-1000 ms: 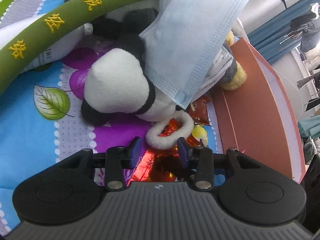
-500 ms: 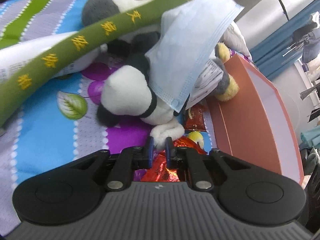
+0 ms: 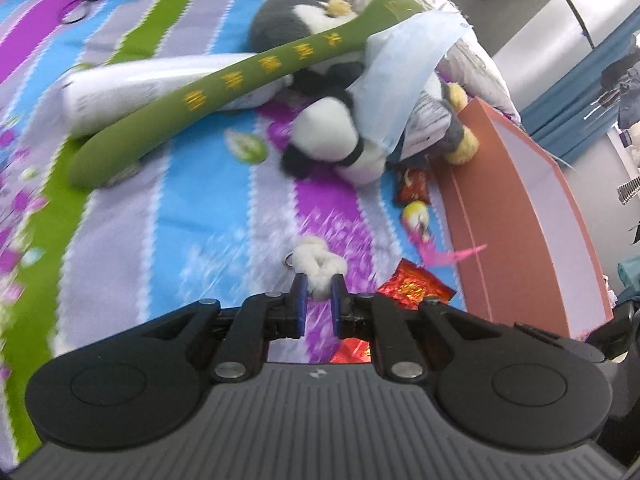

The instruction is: Organize soft objects

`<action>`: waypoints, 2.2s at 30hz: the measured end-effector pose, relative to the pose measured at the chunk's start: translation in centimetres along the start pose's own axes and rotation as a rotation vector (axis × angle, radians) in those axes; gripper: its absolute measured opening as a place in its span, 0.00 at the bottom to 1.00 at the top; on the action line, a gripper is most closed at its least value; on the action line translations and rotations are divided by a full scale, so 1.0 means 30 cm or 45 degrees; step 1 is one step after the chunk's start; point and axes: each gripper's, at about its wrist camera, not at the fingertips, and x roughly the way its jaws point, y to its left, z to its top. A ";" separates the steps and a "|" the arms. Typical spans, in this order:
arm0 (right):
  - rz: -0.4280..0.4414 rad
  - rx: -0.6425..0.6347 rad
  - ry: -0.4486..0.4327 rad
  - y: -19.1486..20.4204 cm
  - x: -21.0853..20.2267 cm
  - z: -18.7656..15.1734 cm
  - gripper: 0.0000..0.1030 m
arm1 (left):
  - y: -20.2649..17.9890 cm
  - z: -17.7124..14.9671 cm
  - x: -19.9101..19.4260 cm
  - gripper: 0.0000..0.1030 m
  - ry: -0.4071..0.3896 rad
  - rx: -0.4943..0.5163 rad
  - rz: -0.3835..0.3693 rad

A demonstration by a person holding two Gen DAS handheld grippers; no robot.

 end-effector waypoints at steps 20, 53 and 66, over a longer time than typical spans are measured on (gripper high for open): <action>0.028 0.164 0.185 0.000 -0.063 -0.161 0.33 | 0.085 -0.331 -0.099 0.22 0.190 -0.064 0.079; -0.135 0.267 0.178 0.027 0.021 -0.146 0.61 | 0.059 -0.322 -0.078 0.50 0.155 -0.061 0.056; -0.092 0.055 0.168 -0.010 -0.015 -0.166 0.48 | -0.010 -0.297 0.009 0.48 0.098 0.111 0.145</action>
